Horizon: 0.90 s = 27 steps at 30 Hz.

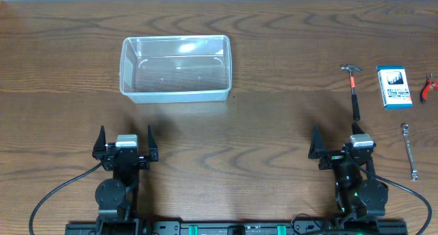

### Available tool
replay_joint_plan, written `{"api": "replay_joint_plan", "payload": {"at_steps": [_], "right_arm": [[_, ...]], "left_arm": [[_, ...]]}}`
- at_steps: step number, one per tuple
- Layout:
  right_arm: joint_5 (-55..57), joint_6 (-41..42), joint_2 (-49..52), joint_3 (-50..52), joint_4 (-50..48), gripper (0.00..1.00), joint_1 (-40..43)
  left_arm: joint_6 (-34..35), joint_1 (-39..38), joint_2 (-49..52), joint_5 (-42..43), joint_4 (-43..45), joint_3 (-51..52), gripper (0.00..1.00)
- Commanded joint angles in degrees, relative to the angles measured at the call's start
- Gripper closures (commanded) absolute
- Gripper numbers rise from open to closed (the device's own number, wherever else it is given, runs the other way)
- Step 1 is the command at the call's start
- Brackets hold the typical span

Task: Pack container

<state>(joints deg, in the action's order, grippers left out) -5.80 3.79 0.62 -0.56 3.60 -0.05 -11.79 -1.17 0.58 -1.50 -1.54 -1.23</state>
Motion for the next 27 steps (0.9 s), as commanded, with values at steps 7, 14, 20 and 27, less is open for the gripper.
{"api": "replay_joint_plan", "payload": {"at_steps": [7,14,20,27], "right_arm": [[-0.5,-0.4,-0.3,0.2,0.0,0.01,0.7],[-0.7,0.5,-0.3,0.2,-0.5,0.01,0.7],[-0.7,10.2,-0.3,0.2,-4.2,0.01,0.7],[-0.7,12.5,-0.3,0.2,-12.1,0.01,0.7]], "left_arm": [[0.5,0.3,-0.3,-0.5,-2.5,1.0,0.02],[0.5,0.3,-0.3,-0.5,-2.5,1.0,0.02],[0.5,0.3,-0.3,-0.5,-2.5,1.0,0.02],[0.5,0.3,-0.3,-0.5,-2.5,1.0,0.02]]}}
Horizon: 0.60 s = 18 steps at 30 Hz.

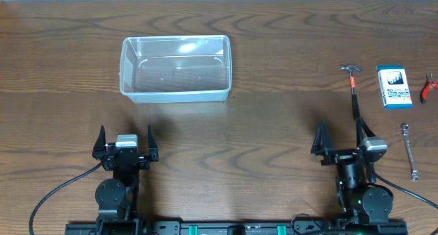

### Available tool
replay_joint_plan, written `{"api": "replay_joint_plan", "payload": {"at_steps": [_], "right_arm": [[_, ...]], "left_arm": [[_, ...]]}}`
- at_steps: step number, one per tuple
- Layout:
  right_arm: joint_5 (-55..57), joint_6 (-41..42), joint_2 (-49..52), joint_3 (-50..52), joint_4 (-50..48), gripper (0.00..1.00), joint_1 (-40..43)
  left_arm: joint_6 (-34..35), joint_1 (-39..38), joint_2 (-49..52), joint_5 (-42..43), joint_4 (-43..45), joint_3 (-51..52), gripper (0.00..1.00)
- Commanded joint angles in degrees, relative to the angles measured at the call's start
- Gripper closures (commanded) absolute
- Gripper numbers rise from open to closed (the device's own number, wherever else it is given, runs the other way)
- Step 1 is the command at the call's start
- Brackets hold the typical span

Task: Pack container
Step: 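Move the right gripper up and left to the clear box's right rim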

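A clear plastic container point(176, 68) stands empty at the back left of the table. Far right lie a small hammer point(354, 88) with a black and red handle, a blue box point(393, 86), red pliers point(428, 87) and a silver wrench point(409, 150). My right gripper point(339, 137) is open near the front right, one fingertip close to the hammer's handle end. My left gripper point(126, 136) is open at the front left, far from everything.
Dark wooden table point(274, 125) with a white strip along the back edge. Black cables run from both arm bases along the front edge. The tools lie close to the right edge.
My right gripper has turned and shifted slightly right, towards the hammer's handle. The left arm and all the objects are where they were.
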<state>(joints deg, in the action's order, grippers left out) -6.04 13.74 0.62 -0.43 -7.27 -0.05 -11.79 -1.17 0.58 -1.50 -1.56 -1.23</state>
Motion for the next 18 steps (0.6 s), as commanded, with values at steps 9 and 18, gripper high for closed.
{"api": "replay_joint_plan", "payload": {"at_steps": [9,18], "right_arm": [[-8.5,2.4,-0.2,-0.2,-2.2,0.01,0.7],[-7.6,-5.7,8.1,-14.4,4.3,0.01,0.7]], "left_arm": [[0.5,0.3,-0.3,-0.5,-2.5,1.0,0.02],[0.5,0.3,-0.3,-0.5,-2.5,1.0,0.02]]}}
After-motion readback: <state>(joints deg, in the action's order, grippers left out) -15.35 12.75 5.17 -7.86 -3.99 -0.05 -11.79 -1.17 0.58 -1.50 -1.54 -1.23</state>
